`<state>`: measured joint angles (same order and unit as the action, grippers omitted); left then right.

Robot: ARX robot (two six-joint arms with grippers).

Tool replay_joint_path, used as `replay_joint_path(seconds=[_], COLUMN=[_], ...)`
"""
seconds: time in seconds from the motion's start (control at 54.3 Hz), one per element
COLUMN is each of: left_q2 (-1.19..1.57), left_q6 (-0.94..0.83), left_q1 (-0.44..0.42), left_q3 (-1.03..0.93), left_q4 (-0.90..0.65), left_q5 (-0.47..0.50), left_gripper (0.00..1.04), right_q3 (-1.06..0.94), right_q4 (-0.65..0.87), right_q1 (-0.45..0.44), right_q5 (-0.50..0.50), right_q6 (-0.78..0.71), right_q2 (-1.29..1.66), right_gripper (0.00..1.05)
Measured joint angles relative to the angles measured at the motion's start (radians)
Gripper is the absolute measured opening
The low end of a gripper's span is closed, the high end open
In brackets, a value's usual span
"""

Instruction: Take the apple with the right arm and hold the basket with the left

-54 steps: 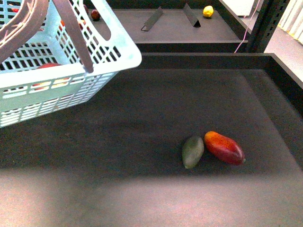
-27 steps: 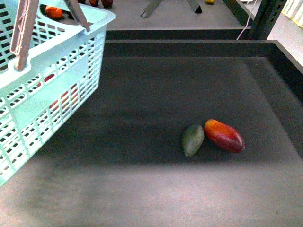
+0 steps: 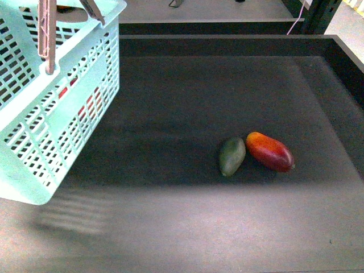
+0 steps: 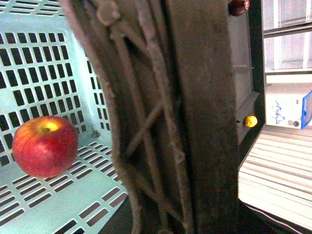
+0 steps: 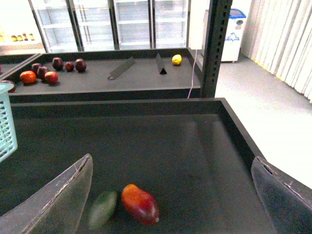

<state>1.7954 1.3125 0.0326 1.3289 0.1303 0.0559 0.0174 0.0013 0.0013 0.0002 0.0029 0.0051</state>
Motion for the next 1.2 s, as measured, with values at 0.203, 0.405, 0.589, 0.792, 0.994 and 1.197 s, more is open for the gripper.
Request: replay_joint_path(seconds=[0.203, 0.405, 0.589, 0.792, 0.994, 1.197], left_q2=[0.103, 0.137, 0.137, 0.135, 0.121, 0.015], left_q6=[0.01, 0.046, 0.099, 0.138, 0.144, 0.163], left_q1=[-0.02, -0.027, -0.028, -0.023, -0.018, -0.018], left_q3=[-0.003, -0.042, -0.108, -0.131, -0.129, -0.154], left_q4=[-0.075, -0.136, -0.15, -0.117, -0.042, 0.095], left_q5=[0.033, 0.076, 0.089, 0.106, 0.11, 0.105], left_gripper=[0.16, 0.16, 0.16, 0.16, 0.23, 0.71], right_q3=[0.0, 0.0, 0.0, 0.0, 0.0, 0.0], right_q4=[0.0, 0.0, 0.0, 0.0, 0.0, 0.0], right_q1=[0.0, 0.0, 0.0, 0.0, 0.0, 0.0], right_q5=[0.0, 0.0, 0.0, 0.0, 0.0, 0.0], right_q6=[0.0, 0.0, 0.0, 0.0, 0.0, 0.0], right_q2=[0.0, 0.0, 0.0, 0.0, 0.0, 0.0], right_gripper=[0.96, 0.96, 0.96, 0.96, 0.96, 0.96])
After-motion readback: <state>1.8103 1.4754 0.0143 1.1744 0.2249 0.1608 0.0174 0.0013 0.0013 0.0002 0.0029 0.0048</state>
